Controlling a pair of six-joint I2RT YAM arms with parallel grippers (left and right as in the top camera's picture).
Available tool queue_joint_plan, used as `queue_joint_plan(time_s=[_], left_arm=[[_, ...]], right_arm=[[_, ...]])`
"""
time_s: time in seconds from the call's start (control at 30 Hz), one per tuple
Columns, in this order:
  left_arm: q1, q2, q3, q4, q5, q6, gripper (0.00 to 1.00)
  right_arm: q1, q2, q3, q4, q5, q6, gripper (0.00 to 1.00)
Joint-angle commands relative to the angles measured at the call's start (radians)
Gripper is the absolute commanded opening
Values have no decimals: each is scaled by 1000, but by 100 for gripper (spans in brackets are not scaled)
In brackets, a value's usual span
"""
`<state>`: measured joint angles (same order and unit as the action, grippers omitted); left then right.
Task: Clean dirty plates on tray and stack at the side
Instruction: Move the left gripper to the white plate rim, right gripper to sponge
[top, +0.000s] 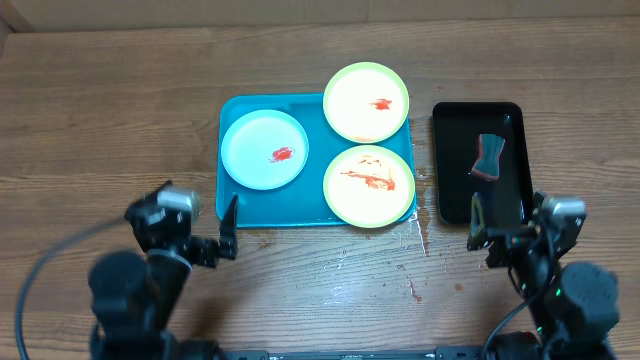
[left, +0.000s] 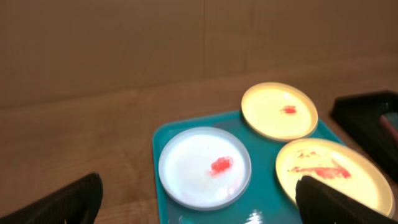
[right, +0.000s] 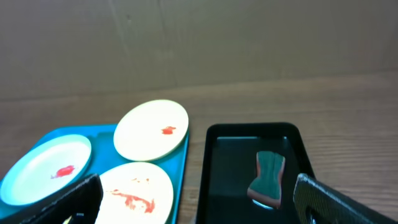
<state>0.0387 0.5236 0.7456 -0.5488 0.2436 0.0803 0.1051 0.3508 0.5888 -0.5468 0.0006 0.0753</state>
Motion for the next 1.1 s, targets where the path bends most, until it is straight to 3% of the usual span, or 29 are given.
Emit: queue_joint_plan(time_s=[0.0, 0.3, 0.47, 0.9, 1.07], left_arm=[[-6, 172, 194, -96, 21, -13, 100], [-7, 683, 739, -595, 23, 29, 100], [-7, 920, 921, -804, 41, 10, 100], [-7, 1191, 928, -680, 118, -92, 100], [-11, 1233, 928, -653, 20, -134, 88]], right_arm=[[-1, 117, 153, -43, 5, 4, 100], [-1, 484, 540, -369, 6, 2, 100], [-1, 695, 686, -541, 6, -31, 100], [-1, 1008, 712, -573, -232, -15, 100], [-1, 1059, 712, -577, -225, 0, 100]])
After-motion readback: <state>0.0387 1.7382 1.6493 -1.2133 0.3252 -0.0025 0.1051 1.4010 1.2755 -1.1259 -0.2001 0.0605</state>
